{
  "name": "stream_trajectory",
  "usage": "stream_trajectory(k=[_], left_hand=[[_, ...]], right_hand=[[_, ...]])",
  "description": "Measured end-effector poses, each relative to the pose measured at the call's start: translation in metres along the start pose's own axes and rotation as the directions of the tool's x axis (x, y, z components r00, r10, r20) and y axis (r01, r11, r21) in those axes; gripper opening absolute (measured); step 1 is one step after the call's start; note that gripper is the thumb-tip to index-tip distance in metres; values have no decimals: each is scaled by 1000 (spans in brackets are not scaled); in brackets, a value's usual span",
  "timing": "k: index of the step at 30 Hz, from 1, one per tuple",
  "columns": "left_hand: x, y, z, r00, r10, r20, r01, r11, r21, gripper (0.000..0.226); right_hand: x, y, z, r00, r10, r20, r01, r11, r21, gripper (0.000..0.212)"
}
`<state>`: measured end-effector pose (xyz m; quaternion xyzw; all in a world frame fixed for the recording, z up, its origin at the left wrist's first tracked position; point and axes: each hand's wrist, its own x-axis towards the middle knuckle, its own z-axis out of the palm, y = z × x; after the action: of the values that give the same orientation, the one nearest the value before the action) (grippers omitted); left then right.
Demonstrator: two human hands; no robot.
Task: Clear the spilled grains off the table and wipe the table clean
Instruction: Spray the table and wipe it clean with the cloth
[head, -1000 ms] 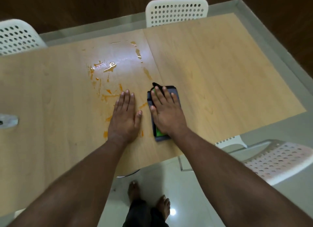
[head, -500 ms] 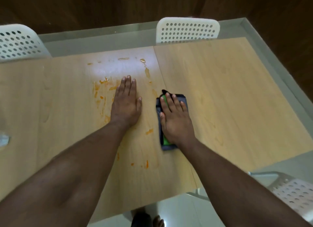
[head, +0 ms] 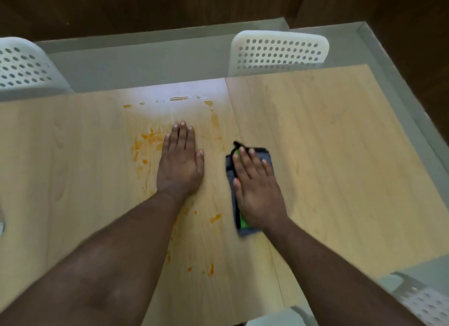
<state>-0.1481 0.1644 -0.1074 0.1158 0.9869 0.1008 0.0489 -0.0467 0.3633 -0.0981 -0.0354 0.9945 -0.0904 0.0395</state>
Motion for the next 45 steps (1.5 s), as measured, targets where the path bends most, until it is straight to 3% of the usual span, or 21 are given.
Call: stream_trajectory(k=[3,6,13,16,21,27,34,40,45], left_hand=[[2,-2,3,1000,0,-21,0,1000,-12,70],[2,-3,5,999,-3,-34,3,1000,-13,71],[3,-3,-2,1000,-10,12,11,999,-38,77],[23,-8,-11,1000,-23,3,23,998,-61,82],[46,-33,-10,999,-33,-25,33,999,15,78],[52,-34,-4,998,-33,-59,35,999,39,76],[52,-35,-9,999,-34,-34,34,999,17,77],[55,-34,-7,998,-51,-24,52,998,31,77],[57,-33,-5,998,-57,-42,58,998,20,77]], right_hand=[[73,3,-5,998,56,-22,-55,998,15,64],[128,-10,-7,1000,23,8,-23,1000,-3,65],[52,-1,-2,990,-134,38,134,991,19,64],[41,10,-2,990,-136,37,136,991,7,63],[77,16,-4,998,-56,11,56,998,4,63],[188,5,-14,999,5,-33,-5,1000,7,64],[127,17,-12,968,-237,76,238,971,2,64],[177,29,-18,998,-55,-14,55,998,-12,63],[237,5,-20,1000,-23,-8,23,1000,-17,64]])
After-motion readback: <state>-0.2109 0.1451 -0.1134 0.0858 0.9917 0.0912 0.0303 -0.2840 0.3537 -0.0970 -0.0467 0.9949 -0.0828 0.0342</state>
